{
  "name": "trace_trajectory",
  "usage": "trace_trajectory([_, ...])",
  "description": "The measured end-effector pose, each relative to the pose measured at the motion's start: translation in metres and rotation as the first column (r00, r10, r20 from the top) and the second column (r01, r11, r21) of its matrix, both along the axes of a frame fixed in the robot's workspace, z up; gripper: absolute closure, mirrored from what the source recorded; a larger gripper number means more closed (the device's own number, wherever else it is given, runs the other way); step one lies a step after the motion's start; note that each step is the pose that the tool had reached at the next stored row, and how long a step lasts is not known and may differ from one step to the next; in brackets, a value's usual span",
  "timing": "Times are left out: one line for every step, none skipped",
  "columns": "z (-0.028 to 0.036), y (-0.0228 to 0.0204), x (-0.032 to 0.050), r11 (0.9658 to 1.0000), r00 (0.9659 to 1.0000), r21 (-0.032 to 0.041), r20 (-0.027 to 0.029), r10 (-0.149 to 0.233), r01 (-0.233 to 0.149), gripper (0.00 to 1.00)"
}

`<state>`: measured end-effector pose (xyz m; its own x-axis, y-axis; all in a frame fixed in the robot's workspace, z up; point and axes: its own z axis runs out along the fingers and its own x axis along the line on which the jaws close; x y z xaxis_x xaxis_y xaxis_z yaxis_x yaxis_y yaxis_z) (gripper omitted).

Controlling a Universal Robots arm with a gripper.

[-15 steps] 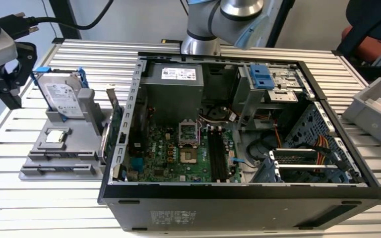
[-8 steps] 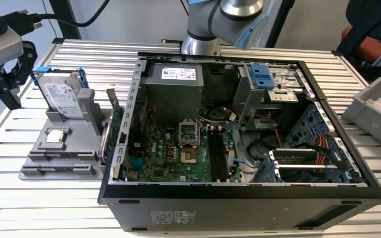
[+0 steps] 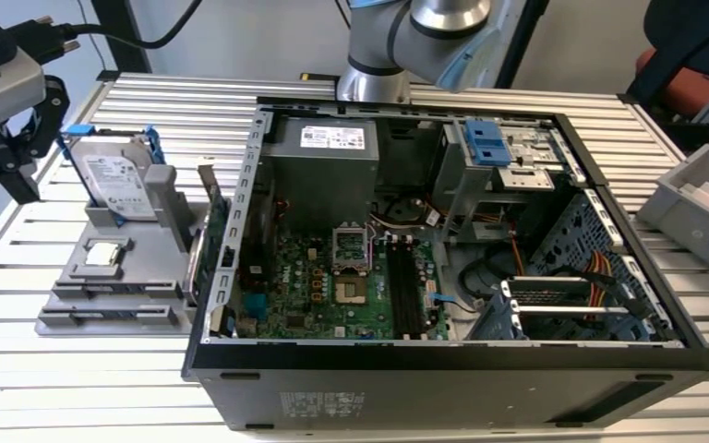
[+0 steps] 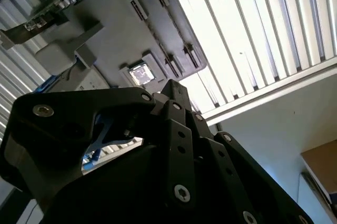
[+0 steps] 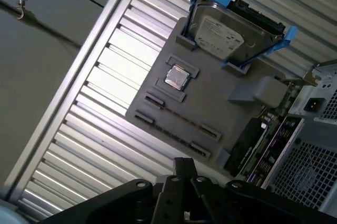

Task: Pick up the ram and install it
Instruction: 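Pick up the ram and move it above insertion slot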

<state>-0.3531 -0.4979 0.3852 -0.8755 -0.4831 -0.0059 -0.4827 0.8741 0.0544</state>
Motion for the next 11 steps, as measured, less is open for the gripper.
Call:
trace_trajectory([-0.0001, 0.0, 0.0, 1.0, 1.0, 0.0, 0.0004, 0.001, -0.001, 1.0])
trace_trajectory([0.0, 0.0, 0.0001, 1.0, 1.0, -0.0004, 0.0024, 0.003, -0.003, 1.0])
trace_trajectory([0.0, 0.0, 0.0001, 1.0, 1.0, -0.0008, 0.006, 0.006, -0.006, 1.0])
trace_trajectory([-0.0001, 0.0, 0.0, 1.0, 0.9999, -0.001, 0.0105, 0.008, -0.008, 1.0])
trace_trajectory([-0.0002, 0.0, 0.0, 0.9999, 0.9998, -0.001, 0.0165, 0.011, -0.011, 1.0])
trace_trajectory([-0.0002, 0.0, 0.0001, 0.9999, 0.9997, -0.0013, 0.0216, 0.013, -0.013, 1.0])
trace_trajectory([-0.0002, 0.0, 0.0001, 0.9999, 0.9996, -0.0013, 0.0229, 0.017, -0.017, 1.0])
trace_trajectory([-0.0002, 0.0, 0.0001, 0.9998, 0.9995, -0.0013, 0.0232, 0.022, -0.022, 1.0])
trace_trajectory([-0.0002, 0.0, 0.0001, 0.9995, 0.9993, -0.0013, 0.0233, 0.03, -0.03, 1.0])
trace_trajectory([-0.0002, 0.0, 0.0, 0.9992, 0.9989, -0.0013, 0.0233, 0.04, -0.04, 1.0])
trace_trajectory([-0.0002, 0.0, 0.0, 0.9987, 0.9984, -0.0013, 0.0233, 0.052, -0.052, 1.0])
